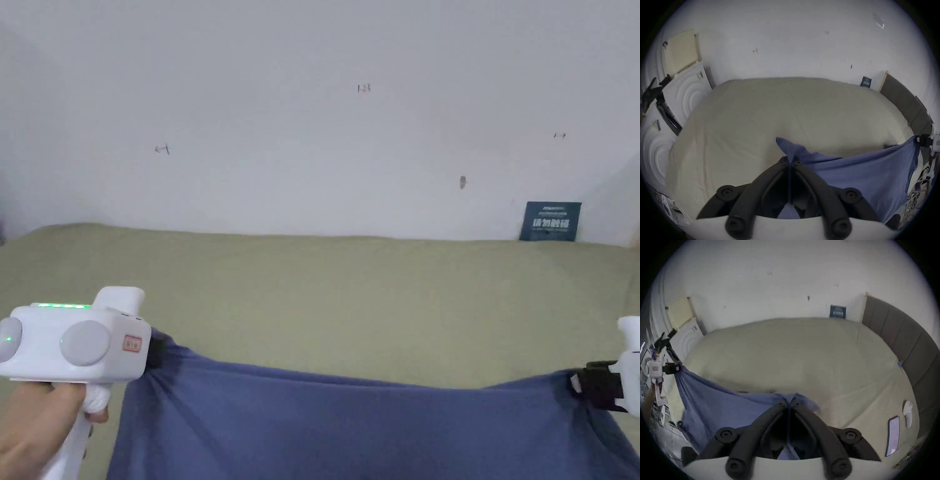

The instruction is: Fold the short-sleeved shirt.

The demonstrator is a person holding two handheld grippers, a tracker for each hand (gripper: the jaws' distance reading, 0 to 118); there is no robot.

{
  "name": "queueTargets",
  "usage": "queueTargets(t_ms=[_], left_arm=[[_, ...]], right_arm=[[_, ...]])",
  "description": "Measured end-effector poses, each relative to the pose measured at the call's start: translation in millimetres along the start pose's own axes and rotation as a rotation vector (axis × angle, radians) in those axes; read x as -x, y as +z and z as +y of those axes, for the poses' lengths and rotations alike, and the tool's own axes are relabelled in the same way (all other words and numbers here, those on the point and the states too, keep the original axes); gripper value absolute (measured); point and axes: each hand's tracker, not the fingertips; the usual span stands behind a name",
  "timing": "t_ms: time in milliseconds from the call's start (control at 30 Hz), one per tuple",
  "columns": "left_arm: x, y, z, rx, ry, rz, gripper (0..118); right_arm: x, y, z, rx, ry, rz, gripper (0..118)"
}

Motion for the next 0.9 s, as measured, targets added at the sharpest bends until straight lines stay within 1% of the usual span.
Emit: queueTargets(t_ms=[67, 267, 333, 367, 500, 567, 667, 800, 900], left_arm=[[3, 42, 11, -0.06, -0.01, 0.014, 2], [14, 159, 32, -0.216, 0.026, 0.034, 2], [15, 189, 38, -0.268, 0.007, 0.049, 2], [15, 204, 41, -0.282, 0.005, 0.051, 2], [15, 244, 56, -0.344, 0.022, 0.048, 2], [14, 256, 68, -0.375, 0.031, 0.053, 2], [11, 264, 86, -0.398, 0.033, 0.069, 2], [6, 258, 115, -0.411, 0.038, 0.078, 2], [1, 245, 138, -0.407, 0.043, 0.099, 2]], right_arm=[[11, 34, 13, -0.046, 0.001, 0.019, 0], [36, 138, 45, -0.215, 0.054, 0.042, 0], [44, 166, 54, -0.25, 0.07, 0.054, 0], [44, 179, 59, -0.295, 0.068, 0.058, 0], [55, 213, 75, -0.365, 0.089, 0.032, 0], [60, 222, 88, -0.396, 0.101, 0.017, 0], [61, 223, 107, -0.419, 0.084, 0.013, 0], [63, 216, 138, -0.433, 0.087, -0.017, 0], [64, 208, 160, -0.443, 0.075, -0.03, 0]])
